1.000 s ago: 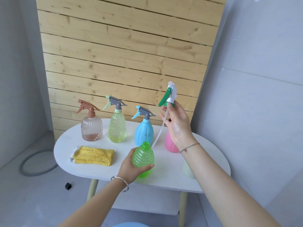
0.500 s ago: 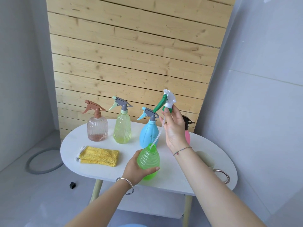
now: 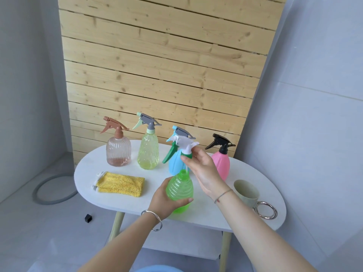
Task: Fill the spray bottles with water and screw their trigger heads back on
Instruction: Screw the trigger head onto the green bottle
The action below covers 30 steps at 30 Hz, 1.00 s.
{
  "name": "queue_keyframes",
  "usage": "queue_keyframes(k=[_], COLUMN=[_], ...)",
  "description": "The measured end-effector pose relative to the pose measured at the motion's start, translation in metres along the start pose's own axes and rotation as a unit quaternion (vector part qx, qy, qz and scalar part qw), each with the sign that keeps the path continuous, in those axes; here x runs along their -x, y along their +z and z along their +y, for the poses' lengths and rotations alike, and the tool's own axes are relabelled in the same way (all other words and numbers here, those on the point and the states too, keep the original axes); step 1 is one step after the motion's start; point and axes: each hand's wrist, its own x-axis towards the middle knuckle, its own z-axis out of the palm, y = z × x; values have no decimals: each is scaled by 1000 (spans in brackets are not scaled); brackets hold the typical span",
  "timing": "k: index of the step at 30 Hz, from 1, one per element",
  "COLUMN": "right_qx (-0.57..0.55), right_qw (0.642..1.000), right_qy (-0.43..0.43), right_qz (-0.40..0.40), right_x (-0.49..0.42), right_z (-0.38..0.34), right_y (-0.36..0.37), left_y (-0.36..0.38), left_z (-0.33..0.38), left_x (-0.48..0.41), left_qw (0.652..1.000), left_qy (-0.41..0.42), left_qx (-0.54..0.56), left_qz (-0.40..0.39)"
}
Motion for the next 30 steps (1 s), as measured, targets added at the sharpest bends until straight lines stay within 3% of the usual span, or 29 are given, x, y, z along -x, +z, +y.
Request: queue_keyframes(k=[4,11,16,19,22,25,30], right_qx=[99,123,116,104,107,111,112], right_qw=[993,987,991,993,994,994,993], right_qy=[44,65,44,32,19,-3,-15], right_qz=[-54,-75,-53,-35,-24,9,33], right_x=[10,12,15,16,15,15,15], right_z=[8,14,21,24,25,29,34], right_y=[-20,-27,-25,-24,-22,-15,-9], left_y=[1,-1,-25,-52,-68,-63,-46], left_z=[-2,3,22,46,82,109,111], left_x=[-1,2,1,-2,-11,-22,-34], left_qw=[1000,1000,994,993,997,994,992], left_qy=[-5,-6,-6,-36,26,97,113], left_qx=[12,7,11,65,69,-5,0], left_qz=[3,2,-110,-93,-37,-48,-48])
